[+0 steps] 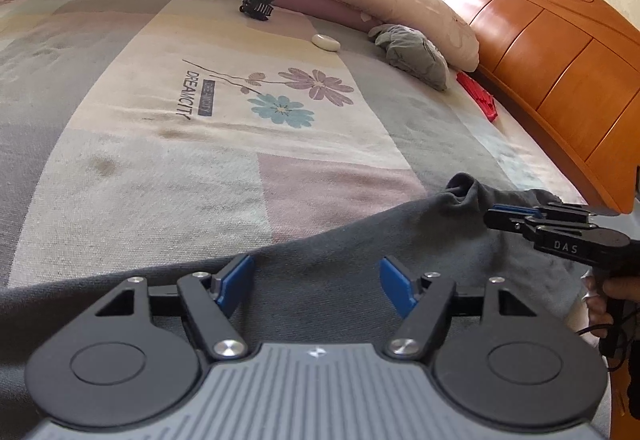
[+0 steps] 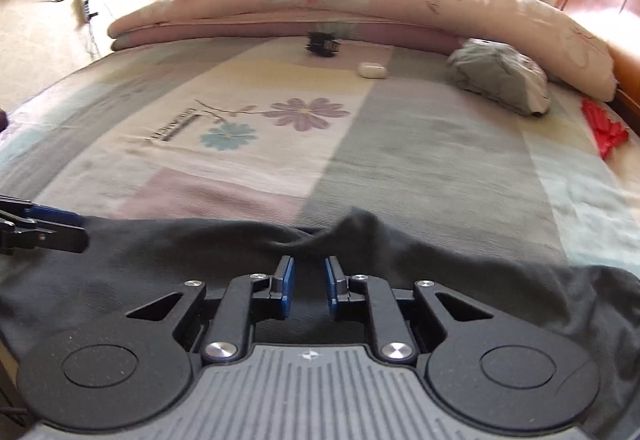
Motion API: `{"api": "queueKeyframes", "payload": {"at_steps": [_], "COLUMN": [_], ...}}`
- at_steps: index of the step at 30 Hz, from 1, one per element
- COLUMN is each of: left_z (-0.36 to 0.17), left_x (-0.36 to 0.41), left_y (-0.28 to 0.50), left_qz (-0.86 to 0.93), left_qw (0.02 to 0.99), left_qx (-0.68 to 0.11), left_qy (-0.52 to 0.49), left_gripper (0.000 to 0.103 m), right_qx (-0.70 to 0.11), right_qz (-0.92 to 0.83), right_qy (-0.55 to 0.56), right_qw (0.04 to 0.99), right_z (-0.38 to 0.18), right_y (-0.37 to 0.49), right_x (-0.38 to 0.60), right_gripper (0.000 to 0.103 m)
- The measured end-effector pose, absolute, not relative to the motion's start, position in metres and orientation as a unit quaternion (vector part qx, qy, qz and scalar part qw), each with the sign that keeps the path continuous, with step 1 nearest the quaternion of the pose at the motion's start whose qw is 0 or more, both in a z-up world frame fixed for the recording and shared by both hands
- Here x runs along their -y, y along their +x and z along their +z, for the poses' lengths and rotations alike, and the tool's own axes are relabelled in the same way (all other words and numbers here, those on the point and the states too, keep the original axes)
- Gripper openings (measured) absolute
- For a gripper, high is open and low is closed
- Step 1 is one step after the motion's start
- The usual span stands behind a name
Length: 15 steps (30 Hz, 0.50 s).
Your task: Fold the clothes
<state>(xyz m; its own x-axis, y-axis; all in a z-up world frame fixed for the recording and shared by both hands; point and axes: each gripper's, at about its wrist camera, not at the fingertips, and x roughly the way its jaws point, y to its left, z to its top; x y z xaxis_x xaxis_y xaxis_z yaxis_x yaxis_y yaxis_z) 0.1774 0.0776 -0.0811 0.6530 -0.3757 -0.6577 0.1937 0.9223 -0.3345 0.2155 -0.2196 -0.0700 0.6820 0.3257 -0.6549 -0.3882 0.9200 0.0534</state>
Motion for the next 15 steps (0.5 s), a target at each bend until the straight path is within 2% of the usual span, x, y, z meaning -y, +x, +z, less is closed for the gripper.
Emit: {"api": "queueKeyframes", "payload": {"at_steps": [7, 10, 13, 15], "left_z": [-0.065, -0.065, -0.064, -0.064], "left_x": [-0.073, -0.075, -0.075, -0.073], "left_y": [0.164, 0.162, 0.158, 0.156], "left_qz": [-0.162, -0.158, -0.161, -0.167], "left_qw": [0.909, 0.909, 0.910, 0.910], "left_qx": [-0.368, -0.371, -0.370, -0.368], "left_qy": [-0.105, -0.102, -0.096, -0.088], "left_gripper": [0.071, 0.071, 0.072, 0.074], "right_qx": [-0.356, -0.362, -0.350, -0.342], "right_qz": [0.136, 0.131, 0.143, 0.155], "right_qy": [-0.095, -0.031, -0.007, -0.002], "right_qw": [0.920, 0.922, 0.926, 0.927], "right_z": [-0.088, -0.085, -0.068, -0.056], "right_y": [0.255, 0.277, 0.268, 0.257], "right_x": [0.204, 0.231, 0.239, 0.240], "right_gripper": [0.021, 0.020, 0.023, 0.030]}}
